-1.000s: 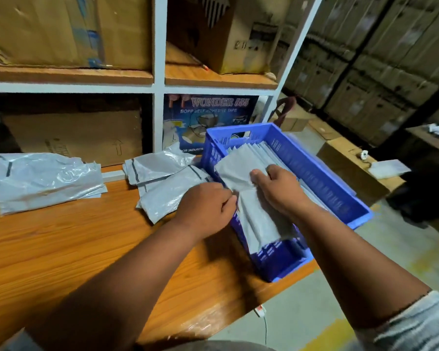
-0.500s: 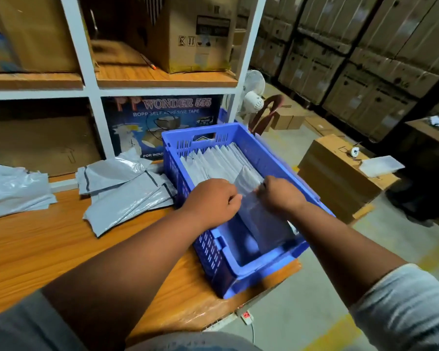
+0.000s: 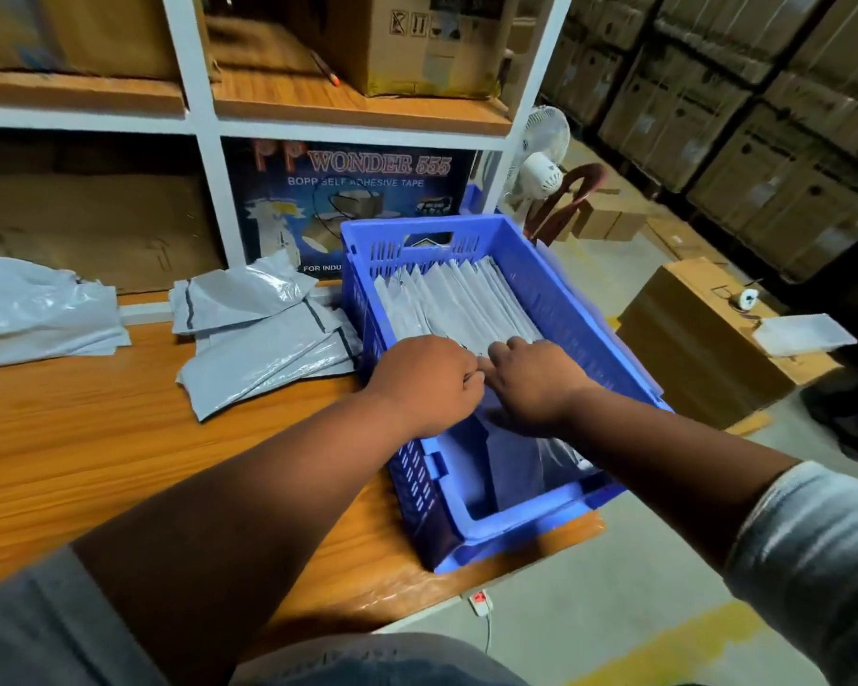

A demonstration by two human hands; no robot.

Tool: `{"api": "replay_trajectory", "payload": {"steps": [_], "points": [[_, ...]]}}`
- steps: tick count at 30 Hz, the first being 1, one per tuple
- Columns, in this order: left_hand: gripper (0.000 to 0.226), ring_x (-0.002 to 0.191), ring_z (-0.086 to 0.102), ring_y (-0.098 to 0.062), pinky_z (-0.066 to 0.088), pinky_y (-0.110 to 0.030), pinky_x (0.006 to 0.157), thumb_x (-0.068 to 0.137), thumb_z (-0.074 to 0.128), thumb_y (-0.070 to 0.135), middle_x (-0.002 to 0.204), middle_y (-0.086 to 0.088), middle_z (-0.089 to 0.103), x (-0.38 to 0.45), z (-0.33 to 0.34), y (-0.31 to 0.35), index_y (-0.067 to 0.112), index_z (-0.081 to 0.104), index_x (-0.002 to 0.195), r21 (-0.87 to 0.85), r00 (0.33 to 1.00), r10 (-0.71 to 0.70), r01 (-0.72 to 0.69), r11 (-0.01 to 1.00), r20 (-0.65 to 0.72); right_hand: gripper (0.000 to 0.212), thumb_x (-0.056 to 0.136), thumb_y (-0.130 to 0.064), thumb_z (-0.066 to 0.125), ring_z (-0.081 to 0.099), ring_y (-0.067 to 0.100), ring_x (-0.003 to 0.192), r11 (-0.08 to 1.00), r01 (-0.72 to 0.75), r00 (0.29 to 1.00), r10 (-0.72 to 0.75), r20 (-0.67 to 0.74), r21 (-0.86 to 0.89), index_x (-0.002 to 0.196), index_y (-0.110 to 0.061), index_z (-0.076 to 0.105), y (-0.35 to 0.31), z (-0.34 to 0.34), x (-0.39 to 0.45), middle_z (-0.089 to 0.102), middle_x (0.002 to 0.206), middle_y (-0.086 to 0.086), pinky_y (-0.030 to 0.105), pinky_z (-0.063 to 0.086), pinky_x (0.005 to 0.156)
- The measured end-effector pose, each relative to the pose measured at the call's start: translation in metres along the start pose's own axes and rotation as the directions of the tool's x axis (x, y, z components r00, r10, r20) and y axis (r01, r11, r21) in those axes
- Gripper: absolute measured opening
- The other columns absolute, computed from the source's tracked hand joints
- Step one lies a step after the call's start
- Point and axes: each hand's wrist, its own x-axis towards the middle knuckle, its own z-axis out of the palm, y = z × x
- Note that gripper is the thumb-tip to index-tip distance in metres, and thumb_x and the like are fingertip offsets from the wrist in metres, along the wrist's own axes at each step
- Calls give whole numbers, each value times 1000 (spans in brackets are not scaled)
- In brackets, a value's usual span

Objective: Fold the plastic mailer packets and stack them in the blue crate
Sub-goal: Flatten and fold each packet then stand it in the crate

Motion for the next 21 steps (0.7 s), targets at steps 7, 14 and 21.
{"api": "replay_trajectory", "payload": {"steps": [7,14,21], "points": [[47,68,42,-25,28,-37,59,107,45,44,69,4,39,1,3,-3,26,32,66,31,1000,7,-7,1000,9,143,65,-104,52,-11,36,164,966,212,859,-111,499,-151,172,-20,5,-11,36,10,-7,178,13,67,-5,128],[47,67,48,-25,32,-37,58,107,44,44,71,1,47,4,5,-4,23,37,66,34,999,-5,4,999,33,151,60,-106,53,-19,41,162,942,248,857,-104,505,-227,171,-19,0,-2,63,14,-13,177,18,71,-10,123],[44,68,51,-27,38,-37,59,104,45,45,72,0,52,6,9,-7,21,45,68,45,999,9,-11,999,45,94,103,-59,50,-18,39,162,907,345,840,-183,511,-243,171,-20,-1,-4,76,0,-18,177,8,79,-9,120]]}}
